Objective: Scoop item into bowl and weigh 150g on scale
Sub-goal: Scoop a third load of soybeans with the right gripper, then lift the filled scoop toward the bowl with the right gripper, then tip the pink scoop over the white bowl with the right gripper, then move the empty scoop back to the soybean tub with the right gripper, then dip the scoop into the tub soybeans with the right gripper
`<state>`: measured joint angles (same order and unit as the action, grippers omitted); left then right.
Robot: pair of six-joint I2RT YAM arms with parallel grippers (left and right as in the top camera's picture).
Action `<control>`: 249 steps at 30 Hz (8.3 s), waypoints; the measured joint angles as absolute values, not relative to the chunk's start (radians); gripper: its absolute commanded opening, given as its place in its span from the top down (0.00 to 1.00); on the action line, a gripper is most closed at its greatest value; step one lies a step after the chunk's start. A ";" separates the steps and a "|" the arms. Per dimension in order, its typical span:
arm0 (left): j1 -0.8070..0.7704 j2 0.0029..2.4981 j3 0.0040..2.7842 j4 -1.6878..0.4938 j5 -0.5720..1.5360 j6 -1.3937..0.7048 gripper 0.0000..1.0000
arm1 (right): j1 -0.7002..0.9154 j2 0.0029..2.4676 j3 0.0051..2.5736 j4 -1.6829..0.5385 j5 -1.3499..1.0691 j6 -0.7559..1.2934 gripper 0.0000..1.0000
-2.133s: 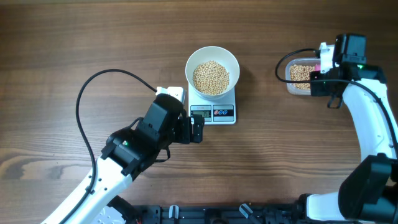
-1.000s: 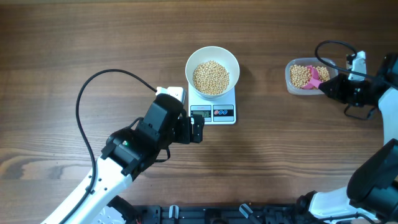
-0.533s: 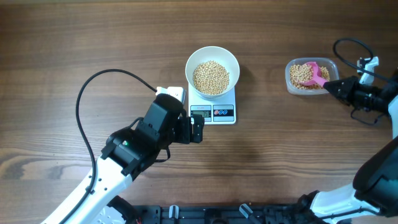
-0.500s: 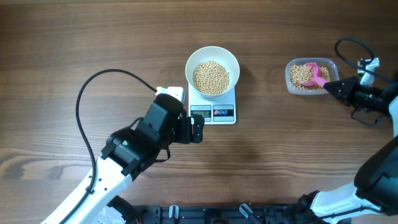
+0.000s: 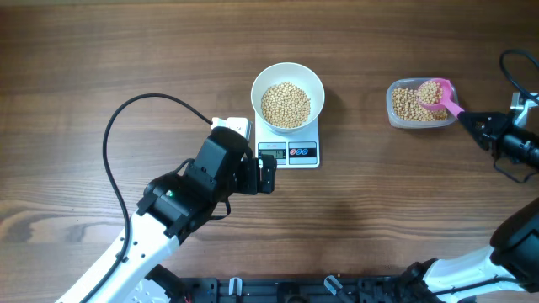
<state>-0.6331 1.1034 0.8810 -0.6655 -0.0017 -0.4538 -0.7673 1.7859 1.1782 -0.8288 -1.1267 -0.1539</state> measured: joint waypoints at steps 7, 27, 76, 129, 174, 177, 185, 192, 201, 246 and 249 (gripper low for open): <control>-0.633 1.103 0.881 -0.665 -0.002 -0.454 0.00 | -0.776 1.786 1.178 -0.853 -1.137 -0.154 0.96; -0.633 1.103 0.881 -0.666 -0.002 -0.454 0.00 | -0.776 1.786 1.178 -0.876 -1.091 -0.087 0.96; -0.633 1.103 0.881 -0.666 -0.002 -0.454 0.00 | -0.128 1.523 1.168 -0.405 -1.154 0.379 0.96; -0.633 1.103 0.881 -0.665 -0.002 -0.454 0.00 | 0.427 1.477 1.168 -0.461 -0.134 -0.501 0.96; -0.633 1.103 0.881 -0.665 -0.002 -0.454 0.00 | -0.347 1.541 1.168 -0.074 -0.463 0.089 0.96; -0.633 1.103 0.881 -0.665 -0.002 -0.454 0.00 | -0.347 1.541 1.169 -0.201 -0.452 0.119 0.96; -0.633 1.103 0.881 -0.665 -0.002 -0.454 0.00 | -0.347 1.543 1.171 -0.459 -0.496 0.043 0.96; -0.633 1.103 0.881 -0.665 -0.002 -0.454 0.00 | -0.347 1.531 1.171 -0.580 -0.426 -0.104 0.96; -0.633 1.104 0.881 -0.665 -0.002 -0.454 0.00 | -0.347 1.488 1.175 -0.802 -0.266 -0.260 0.96; -0.633 1.105 0.881 -0.665 -0.002 -0.454 0.00 | -0.555 1.691 1.175 -0.796 -0.731 -0.109 0.96; -0.633 1.105 0.881 -0.665 -0.002 -0.454 0.00 | -0.593 1.691 1.175 -0.796 -0.747 -0.093 0.96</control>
